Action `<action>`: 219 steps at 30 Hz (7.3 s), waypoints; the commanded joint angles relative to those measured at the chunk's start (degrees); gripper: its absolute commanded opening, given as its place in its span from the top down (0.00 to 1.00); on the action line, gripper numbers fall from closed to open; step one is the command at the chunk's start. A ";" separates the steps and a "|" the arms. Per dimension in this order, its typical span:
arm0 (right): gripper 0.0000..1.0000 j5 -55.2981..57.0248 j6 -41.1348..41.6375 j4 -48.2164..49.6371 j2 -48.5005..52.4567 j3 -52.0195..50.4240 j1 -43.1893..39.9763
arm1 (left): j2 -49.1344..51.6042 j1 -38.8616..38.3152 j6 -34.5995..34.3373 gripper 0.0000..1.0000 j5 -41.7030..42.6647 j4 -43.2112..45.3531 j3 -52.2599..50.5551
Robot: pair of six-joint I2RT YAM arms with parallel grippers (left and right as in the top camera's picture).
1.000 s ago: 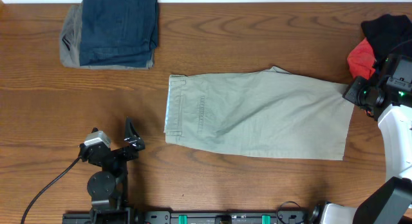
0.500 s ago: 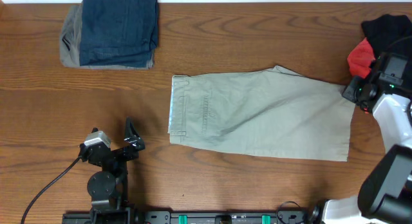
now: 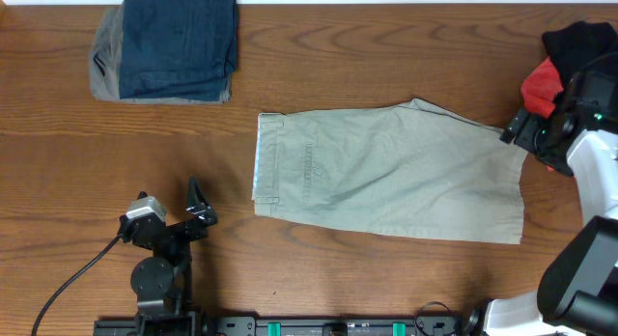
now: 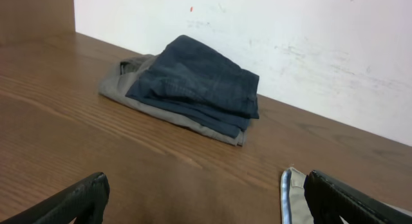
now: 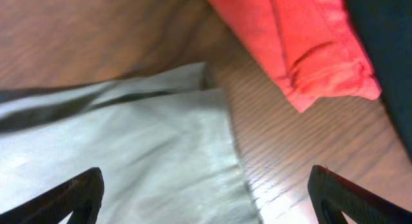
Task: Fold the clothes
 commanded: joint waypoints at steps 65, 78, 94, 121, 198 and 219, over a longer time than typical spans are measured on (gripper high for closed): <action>0.02 -9.33 7.50 -15.89 -2.01 6.67 -4.55 | -0.28 0.28 0.76 0.02 -0.52 -2.05 -1.18; 0.01 -10.01 13.09 -11.28 -2.01 6.95 -4.26 | -0.28 0.28 0.76 0.02 -0.52 -2.05 -1.18; 0.01 -9.94 13.09 -11.37 -2.01 6.95 -4.31 | -0.20 0.28 -17.57 0.02 17.53 -1.18 -1.16; 0.01 -9.94 13.09 -11.37 -2.01 6.95 -4.33 | 30.75 -0.55 1.66 0.02 43.01 -11.54 36.30; 0.01 -9.92 13.07 -11.39 -2.01 6.95 -4.33 | 103.12 -26.49 -24.68 0.94 4.76 -31.74 54.18; 0.01 -9.92 13.09 -11.39 -2.01 6.95 -4.33 | 103.10 -18.40 -40.44 0.94 2.47 -36.41 54.21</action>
